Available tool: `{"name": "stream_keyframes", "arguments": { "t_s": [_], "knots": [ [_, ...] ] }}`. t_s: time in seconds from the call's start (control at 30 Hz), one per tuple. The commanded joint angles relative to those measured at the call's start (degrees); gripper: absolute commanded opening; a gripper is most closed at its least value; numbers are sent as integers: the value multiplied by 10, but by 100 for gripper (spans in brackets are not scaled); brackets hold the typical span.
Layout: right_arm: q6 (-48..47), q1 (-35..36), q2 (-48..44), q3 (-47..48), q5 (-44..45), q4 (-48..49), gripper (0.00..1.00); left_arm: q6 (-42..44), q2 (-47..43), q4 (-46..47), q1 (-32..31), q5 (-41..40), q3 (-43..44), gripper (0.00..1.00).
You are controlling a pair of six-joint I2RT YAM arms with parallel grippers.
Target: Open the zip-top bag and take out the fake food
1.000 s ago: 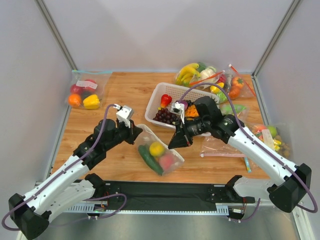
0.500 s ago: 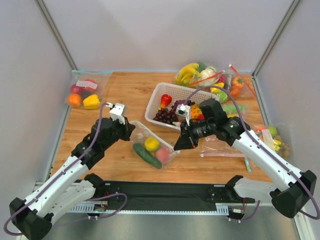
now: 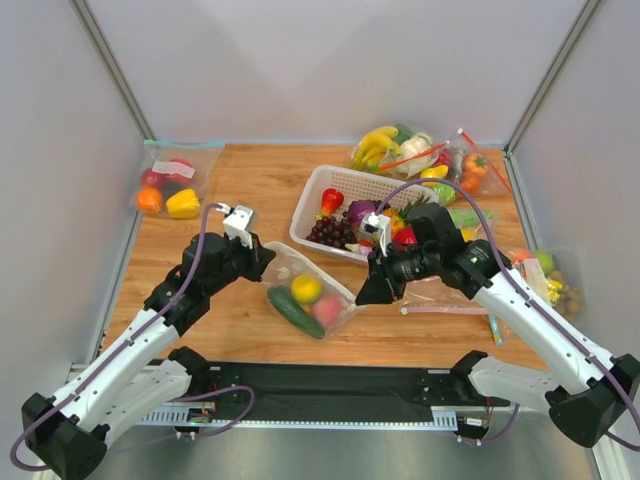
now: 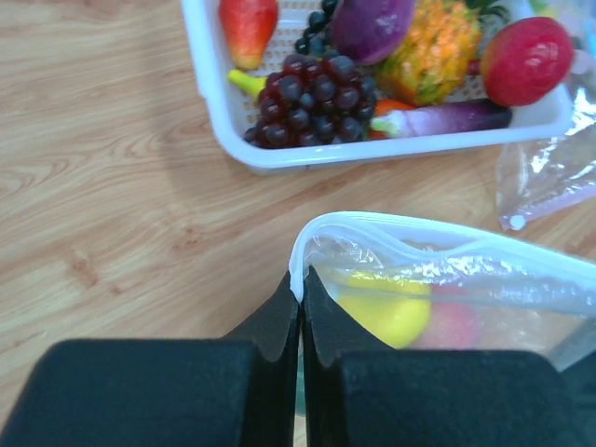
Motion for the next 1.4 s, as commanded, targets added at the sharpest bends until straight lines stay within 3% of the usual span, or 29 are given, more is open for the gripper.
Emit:
{"name": "stream_keyframes", "arguments": {
  "t_s": [0.0, 0.07, 0.27, 0.37, 0.6, 1.37],
  "knots": [
    [26, -1, -26, 38, 29, 2, 22, 23, 0, 56, 2, 96, -1, 0],
    [35, -1, -33, 57, 53, 17, 38, 29, -1, 79, -6, 144, -5, 0],
    [84, -1, -50, 60, 151, 90, 48, 17, -8, 151, -17, 254, -30, 0],
    [95, -1, -45, 51, 190, 122, 49, 17, -6, 156, -21, 274, -28, 0],
    [92, 0, 11, 38, 176, 175, 50, 15, 3, 159, -25, 299, -25, 0],
    [82, 42, 98, 42, 143, 197, 50, 30, 31, 147, -26, 290, -10, 0]
  ]
}}
